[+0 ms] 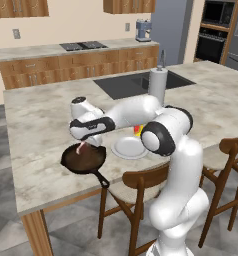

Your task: Pick up the pan with the steak in it and place it on the dining table. Then place the steak on the plate.

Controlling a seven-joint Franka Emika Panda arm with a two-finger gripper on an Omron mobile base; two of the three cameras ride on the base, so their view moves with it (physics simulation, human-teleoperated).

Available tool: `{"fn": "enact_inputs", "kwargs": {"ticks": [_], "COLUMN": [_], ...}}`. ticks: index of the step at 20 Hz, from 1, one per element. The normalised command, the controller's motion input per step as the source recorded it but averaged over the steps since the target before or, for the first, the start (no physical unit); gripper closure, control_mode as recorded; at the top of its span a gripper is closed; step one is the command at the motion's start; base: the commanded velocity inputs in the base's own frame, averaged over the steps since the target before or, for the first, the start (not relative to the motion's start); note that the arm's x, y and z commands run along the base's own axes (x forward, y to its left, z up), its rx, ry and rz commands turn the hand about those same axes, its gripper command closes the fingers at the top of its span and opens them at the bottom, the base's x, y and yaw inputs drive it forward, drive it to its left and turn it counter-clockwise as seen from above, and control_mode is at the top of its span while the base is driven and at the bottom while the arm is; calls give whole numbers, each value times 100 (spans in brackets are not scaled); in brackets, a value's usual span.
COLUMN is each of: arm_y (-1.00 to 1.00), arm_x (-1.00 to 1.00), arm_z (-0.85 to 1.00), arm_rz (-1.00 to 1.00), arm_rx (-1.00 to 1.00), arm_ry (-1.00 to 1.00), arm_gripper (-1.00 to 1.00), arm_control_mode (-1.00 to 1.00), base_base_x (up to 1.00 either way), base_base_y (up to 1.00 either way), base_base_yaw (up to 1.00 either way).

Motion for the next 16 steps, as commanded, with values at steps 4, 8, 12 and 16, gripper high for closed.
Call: {"fn": "enact_inputs", "kwargs": {"ticks": [4, 8, 12, 16], "arm_y": [-66, -69, -75, -73], "arm_x": [-68, -24, 1, 12], "arm_z": [48, 19, 12, 16], "arm_rz": [0, 2, 7, 7], "arm_rx": [11, 12, 18, 21], "arm_ry": [-20, -25, -24, -16], "arm_gripper": [100, 100, 100, 100], "arm_control_mode": [-100, -100, -100, -100], "base_base_x": [0, 0, 0, 0], "base_base_y": [0, 0, 0, 0], "base_base_yaw": [0, 0, 0, 0]}}
